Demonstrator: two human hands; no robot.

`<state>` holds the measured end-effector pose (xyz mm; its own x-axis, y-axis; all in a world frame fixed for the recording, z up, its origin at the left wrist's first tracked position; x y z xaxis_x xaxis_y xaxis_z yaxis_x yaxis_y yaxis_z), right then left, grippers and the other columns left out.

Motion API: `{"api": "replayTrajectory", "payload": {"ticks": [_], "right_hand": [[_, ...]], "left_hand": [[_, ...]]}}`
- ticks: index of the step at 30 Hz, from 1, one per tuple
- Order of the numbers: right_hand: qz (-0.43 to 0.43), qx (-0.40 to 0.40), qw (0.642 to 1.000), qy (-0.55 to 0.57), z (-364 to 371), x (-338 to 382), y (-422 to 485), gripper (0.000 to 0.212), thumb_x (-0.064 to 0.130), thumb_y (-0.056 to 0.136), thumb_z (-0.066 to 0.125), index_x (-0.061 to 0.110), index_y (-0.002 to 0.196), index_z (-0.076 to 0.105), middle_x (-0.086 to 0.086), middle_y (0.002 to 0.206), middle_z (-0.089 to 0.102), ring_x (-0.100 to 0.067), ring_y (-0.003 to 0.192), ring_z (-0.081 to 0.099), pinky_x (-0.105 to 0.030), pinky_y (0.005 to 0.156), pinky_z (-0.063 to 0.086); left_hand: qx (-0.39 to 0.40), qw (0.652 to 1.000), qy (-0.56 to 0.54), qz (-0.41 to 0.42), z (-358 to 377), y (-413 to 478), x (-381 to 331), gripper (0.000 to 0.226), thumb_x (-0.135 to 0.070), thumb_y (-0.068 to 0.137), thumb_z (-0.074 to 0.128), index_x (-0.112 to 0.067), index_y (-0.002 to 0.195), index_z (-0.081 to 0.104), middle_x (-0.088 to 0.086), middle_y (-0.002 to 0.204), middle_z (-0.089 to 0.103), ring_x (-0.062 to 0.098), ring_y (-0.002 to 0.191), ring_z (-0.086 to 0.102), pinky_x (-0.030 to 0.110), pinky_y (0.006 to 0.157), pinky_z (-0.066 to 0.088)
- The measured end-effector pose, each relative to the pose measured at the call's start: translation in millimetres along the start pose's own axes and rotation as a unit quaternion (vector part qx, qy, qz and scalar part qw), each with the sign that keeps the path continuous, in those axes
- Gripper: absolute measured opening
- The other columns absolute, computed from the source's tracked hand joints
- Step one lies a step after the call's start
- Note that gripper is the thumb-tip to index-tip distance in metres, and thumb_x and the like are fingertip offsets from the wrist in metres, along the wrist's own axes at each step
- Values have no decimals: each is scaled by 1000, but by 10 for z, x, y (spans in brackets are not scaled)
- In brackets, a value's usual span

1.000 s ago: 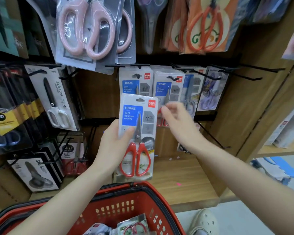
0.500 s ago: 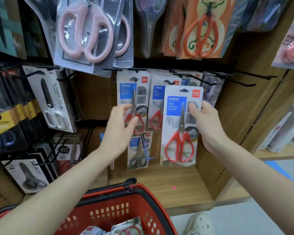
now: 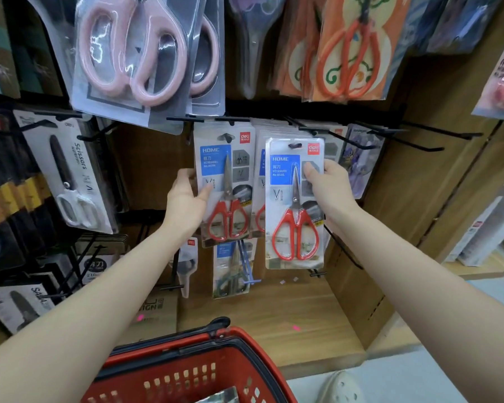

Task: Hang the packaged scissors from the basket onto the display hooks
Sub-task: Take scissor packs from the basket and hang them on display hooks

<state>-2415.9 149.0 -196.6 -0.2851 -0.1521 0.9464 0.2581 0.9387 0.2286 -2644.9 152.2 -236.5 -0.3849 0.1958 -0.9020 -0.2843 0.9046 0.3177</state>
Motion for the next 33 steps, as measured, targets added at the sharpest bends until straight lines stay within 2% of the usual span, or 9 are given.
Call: {"api": "replayTrajectory", "payload": {"ticks": [8,12,15,19,22,25,27,29,33], "right_hand": [[20,-27,999,0,164,-90,226,32,30,94,52,5,113,57,-12,106,67,-26,96,65,-46,89,52],[10,-31,998,-52,171,-225,349,56,44,83,49,3,121,51,-13,114,63,-29,104,61,-45,91,50],[7,-50,993,-110,129,-134,196,30,28,94,51,4,112,45,-7,109,50,-20,99,51,-29,84,42],[-64,-81,964,-244,19,-92,-163,33,16,93,56,-1,120,44,-17,124,45,-27,117,45,-32,100,37],[-149,-38,926,-343,87,-175,-615,27,14,93,54,0,115,49,-19,119,48,-32,115,44,-35,94,34],[-219,24,894,-389,258,-314,-1138,20,13,91,55,3,108,53,-14,105,52,-30,104,48,-37,88,37],[-243,83,880,-399,407,-438,-1517,18,13,91,57,5,107,55,-6,98,50,-26,96,50,-33,81,39],[-251,144,870,-400,559,-605,-1889,15,14,91,58,9,105,56,-1,96,50,-22,92,53,-27,76,37],[-192,279,860,-381,856,-1089,-2511,20,22,96,49,17,116,50,7,107,45,-11,101,51,-18,79,34]], "left_hand": [[23,999,22,24,-42,39,8,29,-17,97,51,-10,124,45,7,121,59,16,110,58,26,80,50],[4,996,57,61,-121,56,-7,26,-12,96,51,-6,122,48,2,112,57,12,102,53,15,77,41],[-5,992,85,92,-223,16,11,24,-9,94,51,-7,118,50,1,103,54,11,91,52,14,71,38],[21,979,160,128,-461,-242,78,24,-14,95,50,-11,118,53,2,106,52,10,91,52,18,78,38],[68,947,250,192,-686,-608,170,22,-19,94,50,-14,116,57,0,108,52,14,99,52,30,88,43],[110,884,365,270,-906,-1043,340,17,-17,89,57,-13,105,61,5,101,57,25,92,55,40,81,44],[140,853,403,301,-1037,-1374,506,14,-16,84,63,-14,98,62,3,93,57,24,85,56,38,75,44],[174,844,409,299,-1155,-1711,745,12,-19,83,63,-17,94,62,0,89,57,20,81,56,34,73,45],[260,827,435,242,-1295,-2309,1346,21,-33,81,43,-24,86,62,-8,84,56,11,74,54,26,72,34]]}}
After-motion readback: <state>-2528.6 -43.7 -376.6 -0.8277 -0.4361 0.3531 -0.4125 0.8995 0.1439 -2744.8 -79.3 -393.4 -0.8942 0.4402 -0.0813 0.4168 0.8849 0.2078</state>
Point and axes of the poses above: each hand's wrist, its own y-axis towards the middle knuckle, its own z-axis out of the palm, x = y × z, the point moved 4 cm from there along y, towards the middle knuckle
